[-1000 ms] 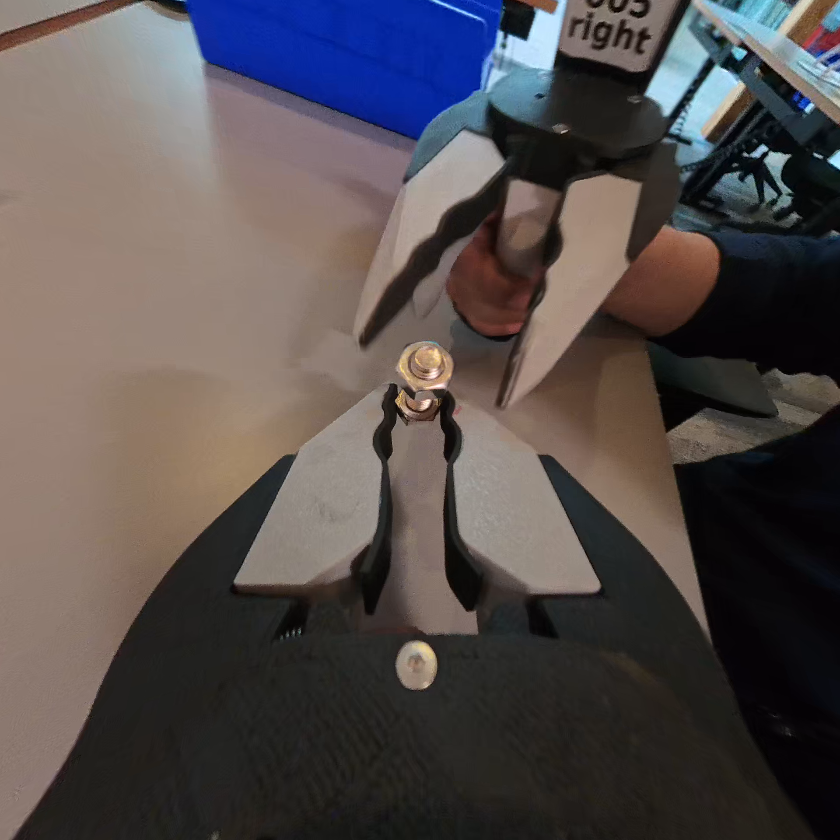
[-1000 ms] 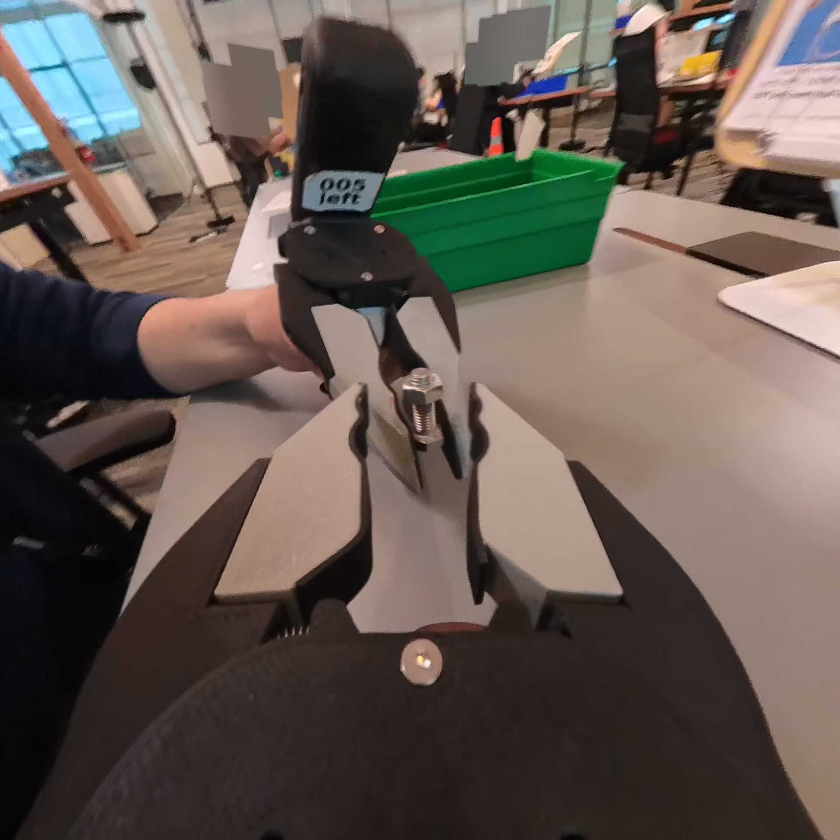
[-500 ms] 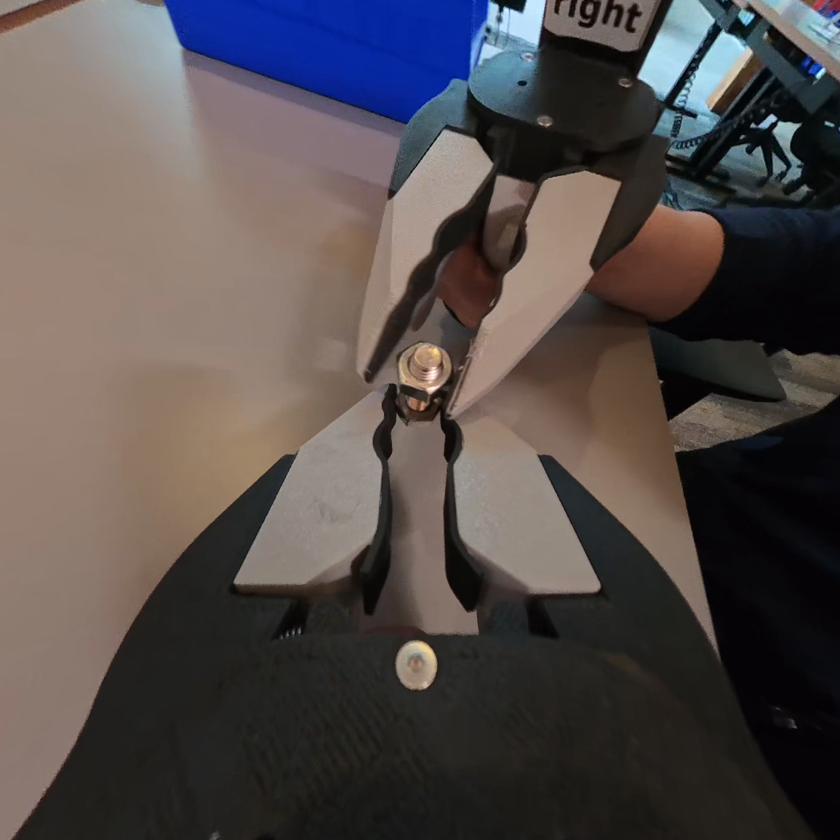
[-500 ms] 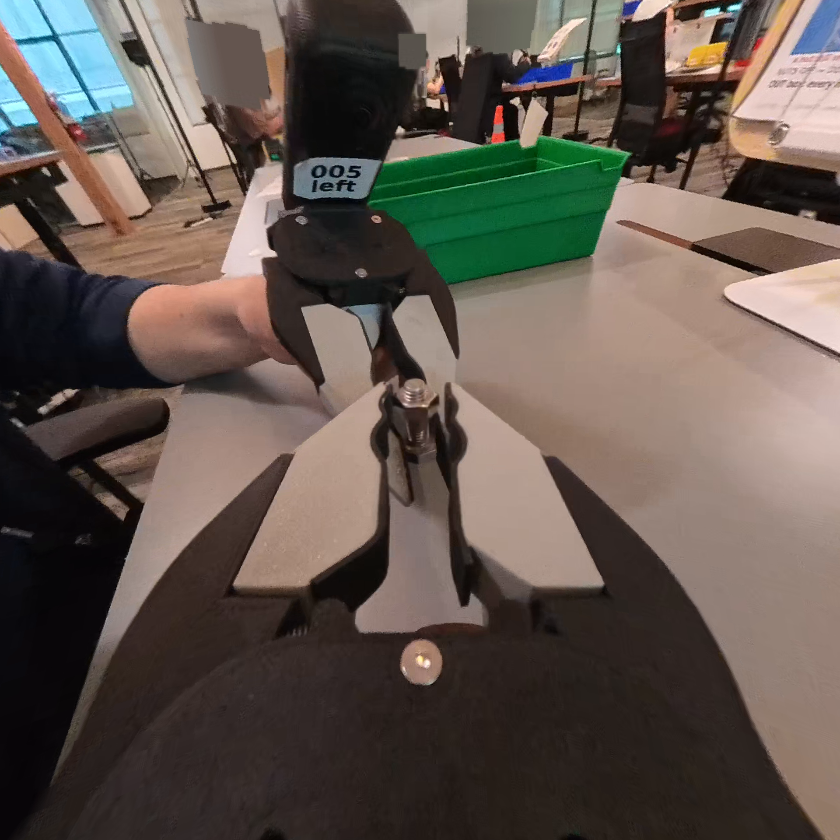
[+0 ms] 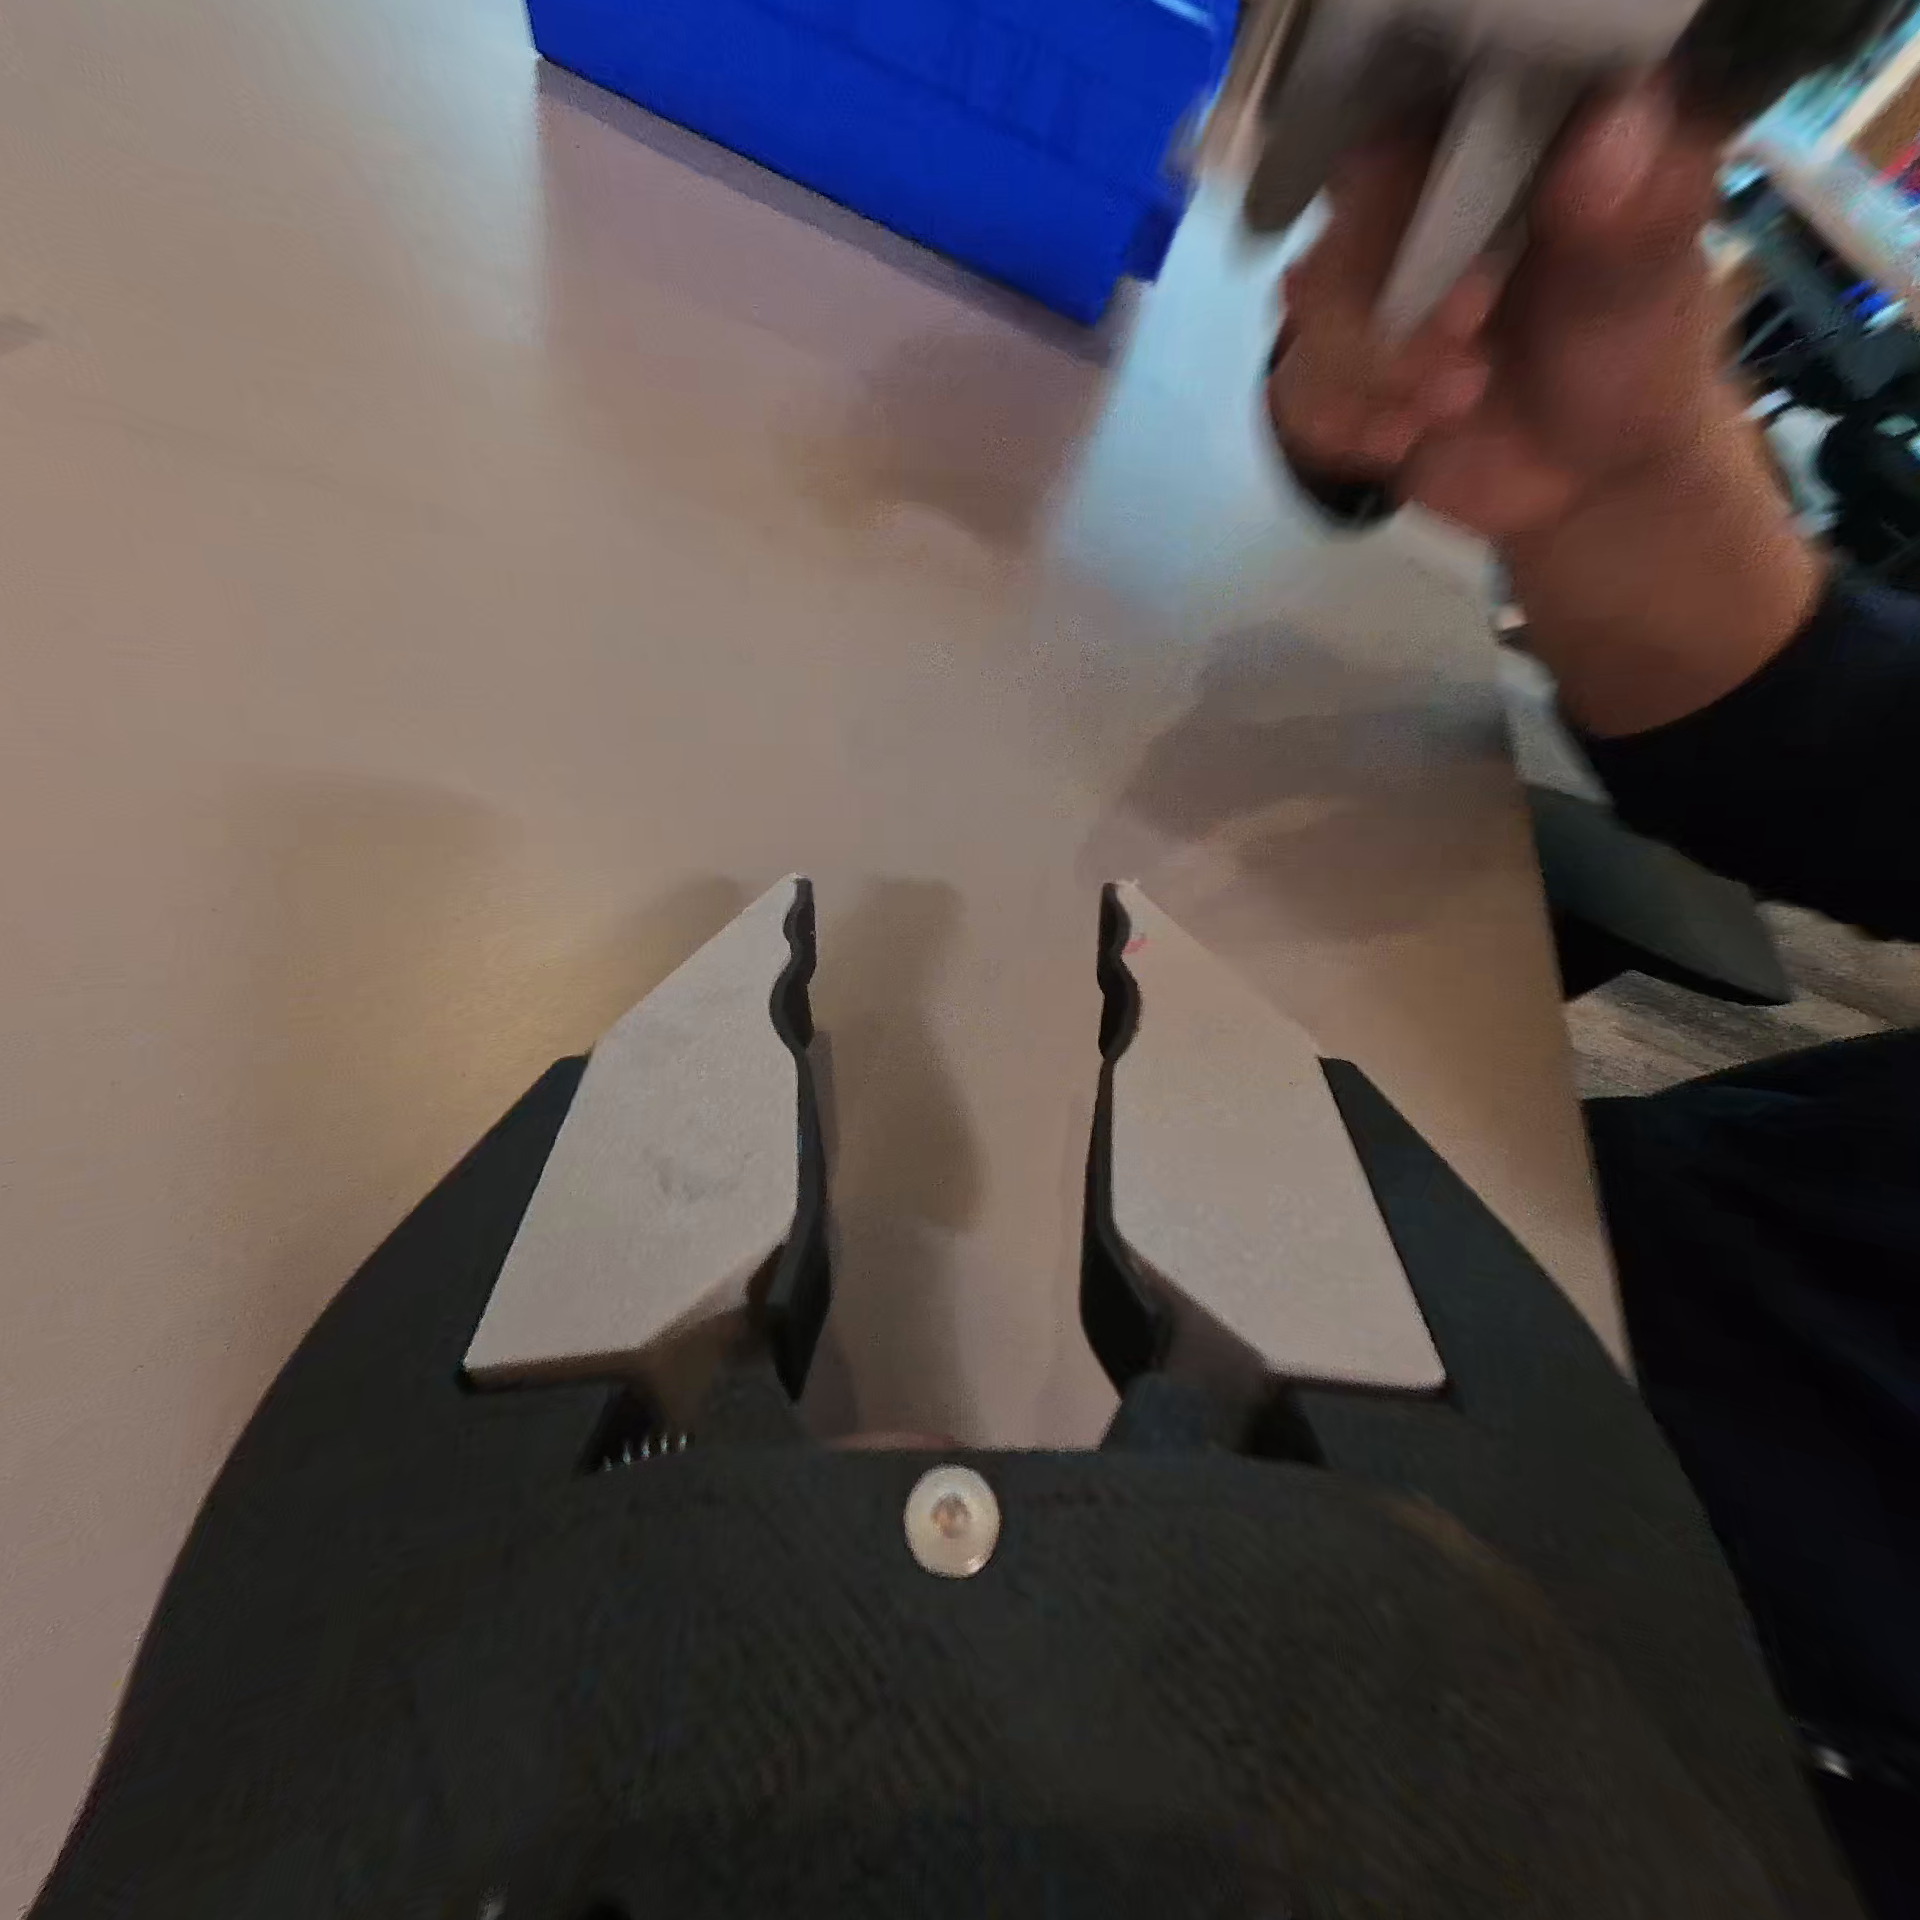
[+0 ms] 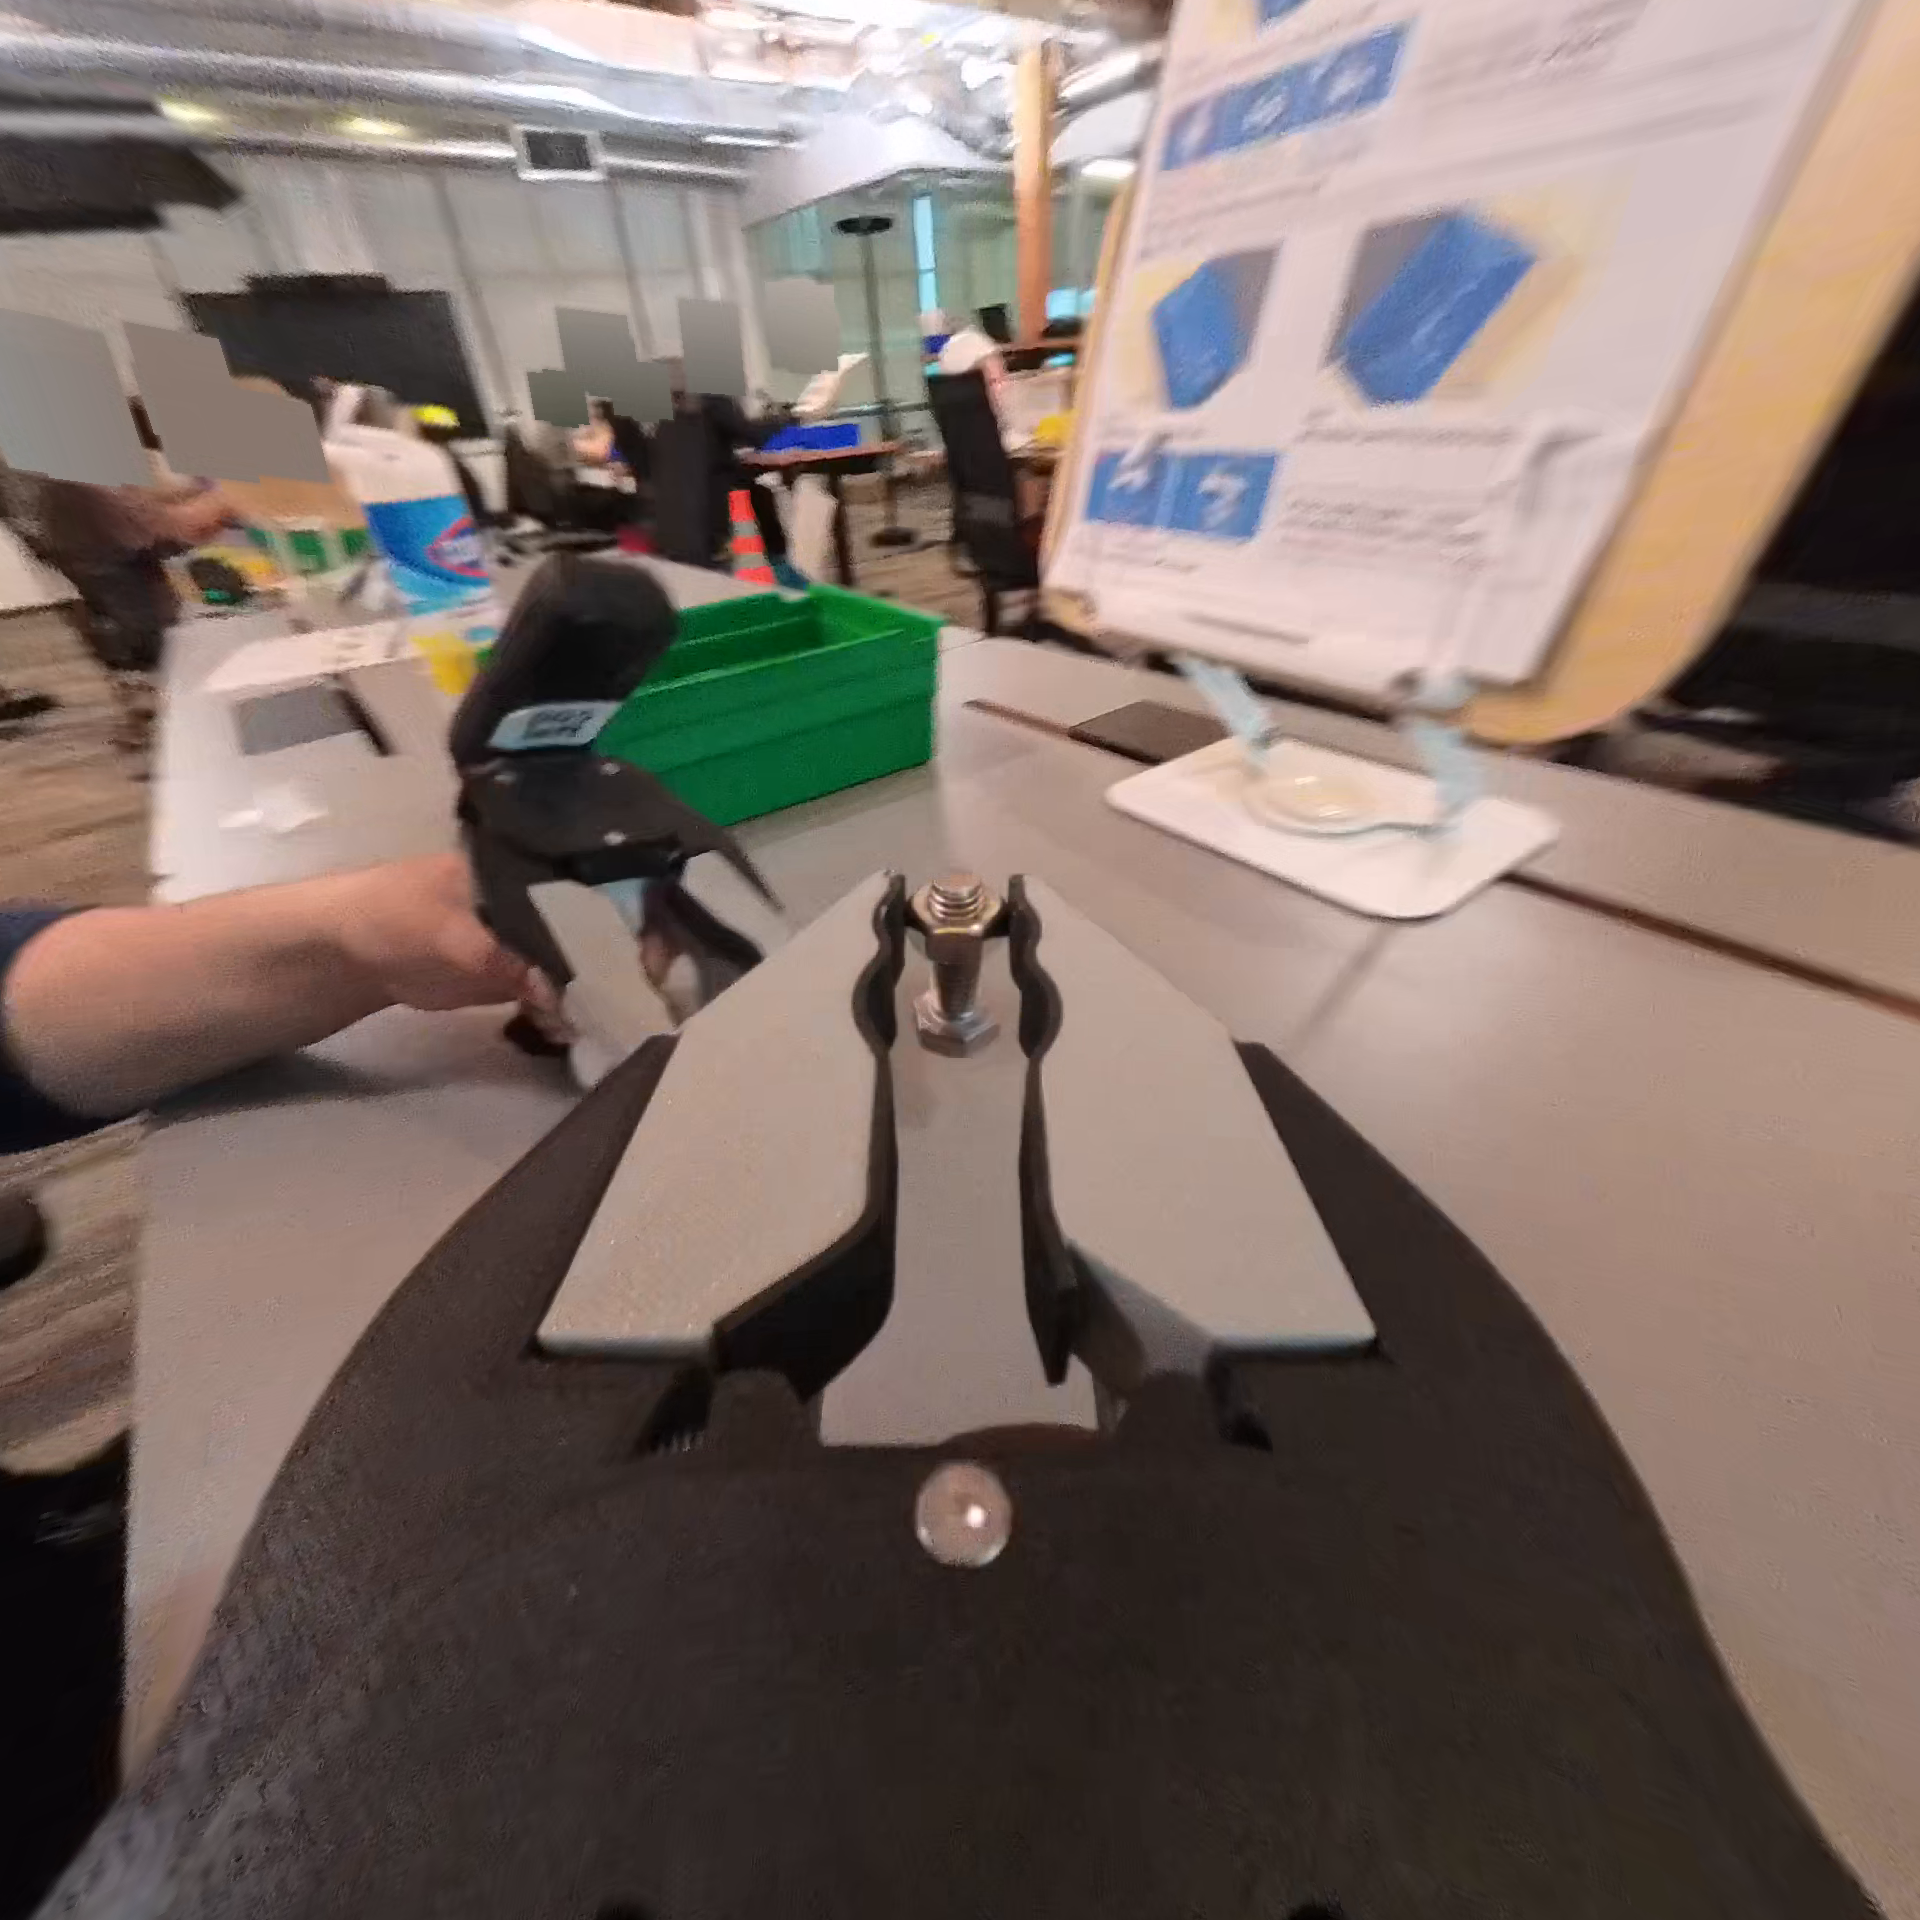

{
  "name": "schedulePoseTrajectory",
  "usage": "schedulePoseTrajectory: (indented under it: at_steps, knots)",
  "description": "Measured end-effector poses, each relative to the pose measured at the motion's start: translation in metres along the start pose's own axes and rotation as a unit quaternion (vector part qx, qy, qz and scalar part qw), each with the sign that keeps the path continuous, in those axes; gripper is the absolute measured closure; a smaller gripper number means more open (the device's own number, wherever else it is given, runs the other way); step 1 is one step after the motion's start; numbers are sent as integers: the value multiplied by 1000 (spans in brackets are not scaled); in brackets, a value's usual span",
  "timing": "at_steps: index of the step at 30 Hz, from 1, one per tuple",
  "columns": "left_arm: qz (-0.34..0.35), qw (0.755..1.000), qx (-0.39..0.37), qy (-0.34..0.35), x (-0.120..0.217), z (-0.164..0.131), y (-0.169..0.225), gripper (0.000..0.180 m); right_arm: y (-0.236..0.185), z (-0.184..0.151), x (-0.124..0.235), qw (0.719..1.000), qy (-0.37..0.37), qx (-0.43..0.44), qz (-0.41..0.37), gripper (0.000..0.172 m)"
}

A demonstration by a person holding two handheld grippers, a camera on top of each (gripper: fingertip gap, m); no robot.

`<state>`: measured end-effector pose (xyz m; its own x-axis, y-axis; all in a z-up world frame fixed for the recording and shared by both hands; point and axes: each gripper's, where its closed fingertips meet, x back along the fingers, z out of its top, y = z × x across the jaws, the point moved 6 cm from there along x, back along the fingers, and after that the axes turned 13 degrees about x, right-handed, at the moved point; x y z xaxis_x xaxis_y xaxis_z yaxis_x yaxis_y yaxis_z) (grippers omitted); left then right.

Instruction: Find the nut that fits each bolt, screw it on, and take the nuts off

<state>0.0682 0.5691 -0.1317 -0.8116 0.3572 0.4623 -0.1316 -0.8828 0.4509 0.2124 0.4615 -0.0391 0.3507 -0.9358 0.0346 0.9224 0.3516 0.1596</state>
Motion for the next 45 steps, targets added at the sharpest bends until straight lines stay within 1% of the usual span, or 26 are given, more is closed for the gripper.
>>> schedulePoseTrajectory:
  at_steps: [2,4,6,7,9,11,13,14,16,17,19,20,21,22,24,26,27,28,30,32,34,36,38,41,45]
  knots:
    - [38,999,-27,-5,-1,-1,-3,129,43,31,51,991,-29,58,-118,156]
    - [71,997,-44,-3,-2,0,-6,130,89,47,99,967,-109,93,-208,156]
    - [104,993,-53,8,-3,2,-9,132,141,38,138,930,-214,98,-284,155]
    - [124,990,-58,14,-2,3,-12,131,165,24,152,911,-270,83,-300,156]
    - [161,984,-72,22,0,5,-18,129,201,-17,169,875,-377,46,-299,155]
    - [185,979,-76,25,1,6,-23,128,218,-68,174,841,-472,-10,-264,155]
    - [192,978,-71,24,1,5,-27,127,222,-106,175,816,-527,-55,-231,154]
    - [193,979,-68,23,1,4,-29,127,222,-119,175,809,-539,-71,-222,154]
    - [191,980,-61,21,1,3,-31,127,221,-134,173,804,-548,-100,-209,154]
    - [189,980,-59,23,2,4,-31,127,222,-135,171,807,-545,-105,-203,154]
    - [186,980,-61,24,2,4,-30,128,222,-132,170,806,-548,-106,-195,154]
    - [186,980,-62,21,2,4,-30,128,224,-128,170,804,-551,-97,-204,152]
    - [186,980,-63,19,2,3,-30,128,227,-119,172,799,-551,-81,-227,143]
    - [185,981,-63,16,2,3,-30,127,229,-105,172,801,-539,-66,-252,138]
    - [183,981,-63,14,2,3,-29,126,223,-67,161,829,-478,-36,-288,131]
    - [181,981,-64,17,3,4,-28,126,203,-28,140,858,-416,2,-302,110]
    - [180,982,-63,18,4,4,-28,126,186,-11,125,872,-391,22,-294,100]
    - [178,982,-61,17,4,4,-28,126,165,3,106,888,-366,43,-274,94]
    - [176,982,-61,18,4,4,-27,126,118,19,63,917,-325,82,-215,92]
    - [177,982,-62,19,5,5,-26,126,73,19,19,933,-300,120,-157,95]
    - [177,982,-61,21,6,5,-26,126,37,7,-22,948,-265,138,-110,102]
    - [178,982,-59,22,7,5,-27,126,14,-15,-57,954,-250,141,-82,101]
    - [180,982,-56,22,8,5,-29,126,5,-38,-81,955,-248,143,-75,99]
    - [183,982,-50,21,12,5,-32,125,4,-56,-94,961,-236,124,-69,96]
    - [200,979,-37,21,21,6,-42,123,15,-60,-79,970,-200,113,-84,96]
